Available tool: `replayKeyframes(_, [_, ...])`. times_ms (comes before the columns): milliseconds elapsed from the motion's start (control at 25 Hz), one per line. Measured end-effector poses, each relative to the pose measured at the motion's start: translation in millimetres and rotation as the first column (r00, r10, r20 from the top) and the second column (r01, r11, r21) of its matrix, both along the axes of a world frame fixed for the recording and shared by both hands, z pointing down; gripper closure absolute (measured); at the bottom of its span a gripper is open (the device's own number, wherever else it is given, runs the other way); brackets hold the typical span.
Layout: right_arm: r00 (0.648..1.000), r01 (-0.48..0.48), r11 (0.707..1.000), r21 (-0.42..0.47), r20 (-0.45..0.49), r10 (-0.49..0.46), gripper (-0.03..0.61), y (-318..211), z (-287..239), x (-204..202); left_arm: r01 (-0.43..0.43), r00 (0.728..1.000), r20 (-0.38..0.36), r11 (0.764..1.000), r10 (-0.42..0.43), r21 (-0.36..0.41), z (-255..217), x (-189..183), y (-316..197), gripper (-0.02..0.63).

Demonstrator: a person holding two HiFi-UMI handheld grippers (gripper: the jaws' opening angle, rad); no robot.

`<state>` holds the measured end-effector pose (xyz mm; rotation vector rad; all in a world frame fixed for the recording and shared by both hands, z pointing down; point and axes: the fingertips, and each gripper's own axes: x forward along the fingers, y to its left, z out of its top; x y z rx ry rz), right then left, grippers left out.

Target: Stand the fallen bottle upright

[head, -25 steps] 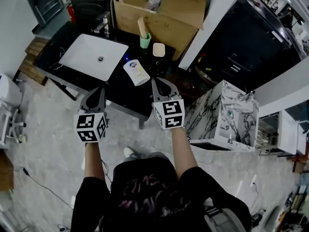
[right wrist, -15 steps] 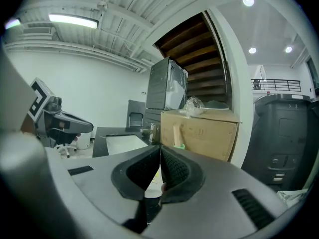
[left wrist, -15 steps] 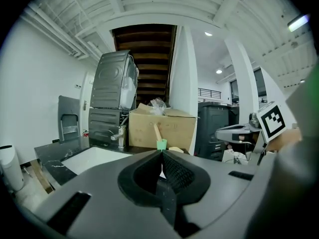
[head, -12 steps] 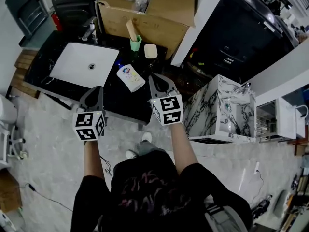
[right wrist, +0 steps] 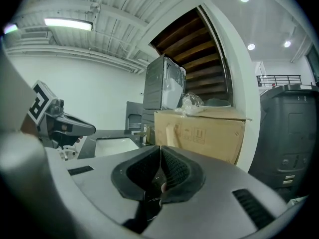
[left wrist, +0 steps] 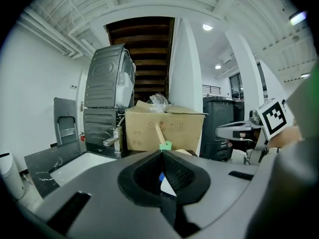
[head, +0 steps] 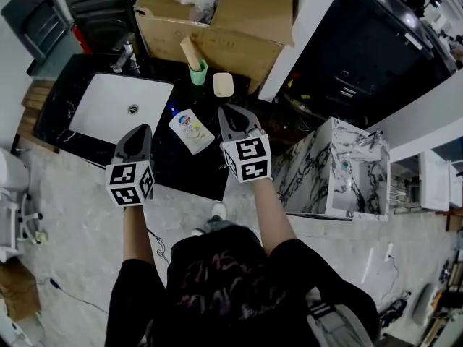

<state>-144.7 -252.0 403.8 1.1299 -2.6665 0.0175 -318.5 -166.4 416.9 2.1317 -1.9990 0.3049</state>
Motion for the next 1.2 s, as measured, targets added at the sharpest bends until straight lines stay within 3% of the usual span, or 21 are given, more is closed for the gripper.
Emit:
replayKeyframes(560, [1.000, 0.002, 0.998, -0.060, 0.015, -0.001, 0.564, -43.2, 21.8, 4.4, 0.025, 1.000, 0.011, 0.998, -0.025, -0.049, 14.0, -5.4, -42.4, 0.597])
replayKeyframes(1000, [0.998, -0.060, 0.995, -0.082, -0.015, 0.059, 0.563, -56.9, 47.1, 5.0, -0.028, 1.000, 0.010, 0.995, 0.029, -0.092, 44.5, -19.8, -81.8, 0.597])
replayKeyframes(1200, [0.995, -0.084, 0.991, -0.108, -0.056, 0.079, 0.563, -57.5, 65.5, 11.1, -0.078, 0.997, -0.031, 0.988, 0.074, -0.133, 68.1, -16.8, -101.4, 0.597])
